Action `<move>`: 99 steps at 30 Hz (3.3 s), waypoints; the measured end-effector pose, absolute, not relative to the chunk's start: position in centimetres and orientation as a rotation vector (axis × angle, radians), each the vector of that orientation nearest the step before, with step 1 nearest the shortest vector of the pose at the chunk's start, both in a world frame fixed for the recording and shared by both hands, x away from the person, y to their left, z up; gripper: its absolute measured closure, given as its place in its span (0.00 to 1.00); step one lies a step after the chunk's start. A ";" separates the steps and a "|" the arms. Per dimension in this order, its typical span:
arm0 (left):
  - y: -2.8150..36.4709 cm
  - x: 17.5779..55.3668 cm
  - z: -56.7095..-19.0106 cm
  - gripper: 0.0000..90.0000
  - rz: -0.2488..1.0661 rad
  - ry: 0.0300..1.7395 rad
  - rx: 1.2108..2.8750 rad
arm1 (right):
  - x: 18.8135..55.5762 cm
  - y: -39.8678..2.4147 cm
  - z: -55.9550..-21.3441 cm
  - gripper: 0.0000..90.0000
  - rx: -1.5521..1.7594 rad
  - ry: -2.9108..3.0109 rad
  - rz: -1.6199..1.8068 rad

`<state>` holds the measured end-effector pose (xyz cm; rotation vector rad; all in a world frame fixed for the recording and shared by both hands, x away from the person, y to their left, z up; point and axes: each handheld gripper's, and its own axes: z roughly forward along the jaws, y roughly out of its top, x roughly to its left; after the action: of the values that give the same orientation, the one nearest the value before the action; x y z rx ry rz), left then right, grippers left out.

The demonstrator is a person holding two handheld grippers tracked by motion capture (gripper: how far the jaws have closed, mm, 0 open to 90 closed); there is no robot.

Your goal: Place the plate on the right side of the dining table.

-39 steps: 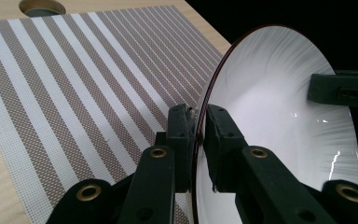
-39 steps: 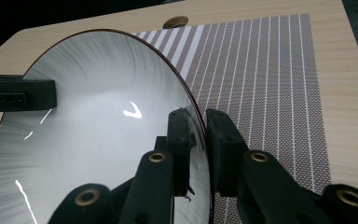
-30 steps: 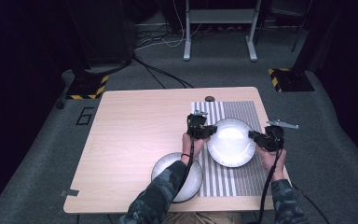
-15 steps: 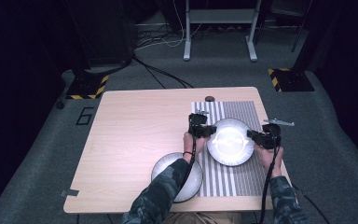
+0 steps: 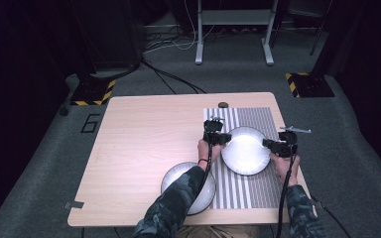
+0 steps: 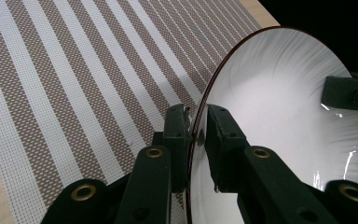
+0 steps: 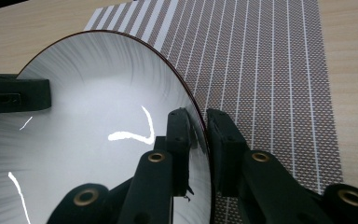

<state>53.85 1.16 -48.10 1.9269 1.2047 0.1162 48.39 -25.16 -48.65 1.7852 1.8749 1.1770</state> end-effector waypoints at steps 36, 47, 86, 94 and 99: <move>-0.1 55.6 -50.1 0.74 0.150 1.339 1.983 | 49.7 -25.2 -51.1 0.87 1.891 1.789 1.181; 1.0 55.0 -47.3 0.36 0.141 1.273 2.026 | 48.8 -25.2 -49.1 0.37 1.847 1.789 1.184; 20.6 45.7 -44.4 0.13 0.346 1.261 1.881 | 40.2 -23.5 -45.4 0.00 1.522 1.998 1.071; 25.0 43.8 -45.8 0.11 0.388 1.339 1.853 | 38.4 -24.9 -46.1 0.00 1.546 1.958 1.060; 27.6 42.8 -47.2 0.10 0.431 1.394 1.830 | 37.5 -25.4 -47.3 0.00 1.567 1.958 1.027</move>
<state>42.81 27.55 -47.21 1.8301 1.3938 0.4314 37.48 -25.39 -47.28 1.5670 1.9579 1.0271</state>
